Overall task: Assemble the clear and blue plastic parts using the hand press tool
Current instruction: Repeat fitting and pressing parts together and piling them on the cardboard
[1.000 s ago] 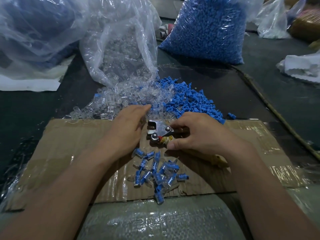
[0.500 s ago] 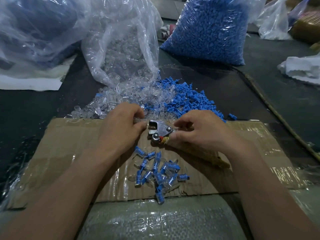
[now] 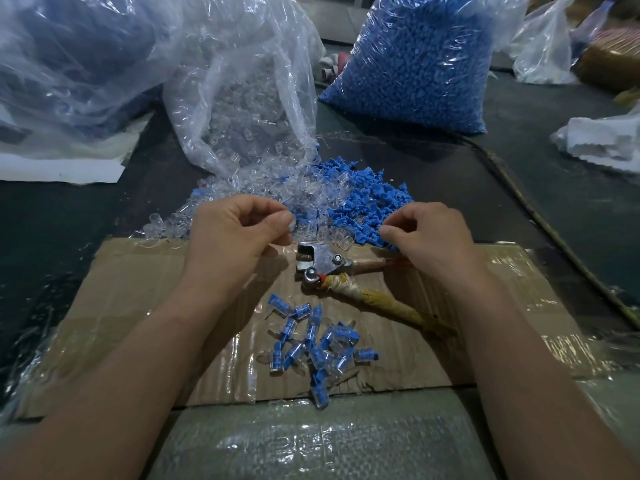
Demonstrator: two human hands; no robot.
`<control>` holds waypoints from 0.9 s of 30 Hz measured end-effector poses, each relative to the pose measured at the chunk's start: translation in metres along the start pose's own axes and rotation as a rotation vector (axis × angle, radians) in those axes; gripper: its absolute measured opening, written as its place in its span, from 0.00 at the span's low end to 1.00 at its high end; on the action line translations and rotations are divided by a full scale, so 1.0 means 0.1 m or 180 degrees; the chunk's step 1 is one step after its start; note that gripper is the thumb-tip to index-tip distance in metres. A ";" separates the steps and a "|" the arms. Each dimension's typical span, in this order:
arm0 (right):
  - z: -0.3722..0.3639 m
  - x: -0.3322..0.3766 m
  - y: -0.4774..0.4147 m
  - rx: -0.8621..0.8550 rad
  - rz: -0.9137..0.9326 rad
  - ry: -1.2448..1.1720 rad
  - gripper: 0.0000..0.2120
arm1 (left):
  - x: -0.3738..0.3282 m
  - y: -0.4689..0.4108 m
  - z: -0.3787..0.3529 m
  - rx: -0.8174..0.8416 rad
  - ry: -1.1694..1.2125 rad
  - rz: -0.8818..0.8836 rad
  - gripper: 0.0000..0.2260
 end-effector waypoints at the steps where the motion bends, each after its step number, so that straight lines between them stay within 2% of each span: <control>1: -0.02 0.01 0.00 0.0041 0.0027 -0.0001 0.05 | -0.01 0.01 0.00 0.0033 0.0018 -0.0010 0.03; 6: -0.13 0.15 -0.05 0.0080 0.0206 0.0200 0.12 | -0.07 0.03 -0.06 0.0189 -0.0078 -0.0064 0.05; 10: -0.26 0.20 -0.09 0.0328 0.0205 0.0419 0.16 | -0.08 0.07 -0.12 0.0286 -0.0068 -0.0067 0.04; 17: -0.25 0.24 -0.09 0.0101 0.0379 0.0376 0.05 | -0.09 0.10 -0.14 0.0303 -0.0094 -0.0046 0.04; 24: -0.29 0.23 -0.10 0.0324 0.0397 0.0358 0.08 | -0.07 0.10 -0.15 0.0307 -0.0104 -0.0027 0.04; 27: -0.31 0.23 -0.10 0.0441 0.0396 0.0408 0.06 | -0.06 0.10 -0.15 0.0297 -0.0075 0.0003 0.03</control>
Point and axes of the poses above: each hand's wrist, its own y-axis away from the middle knuckle, its own z-axis out of the back of the hand, x = y × z, the point moved 8 cm from there along -y, towards the middle knuckle, and after that the axes turned 6 degrees about y, right-handed, at the moved point
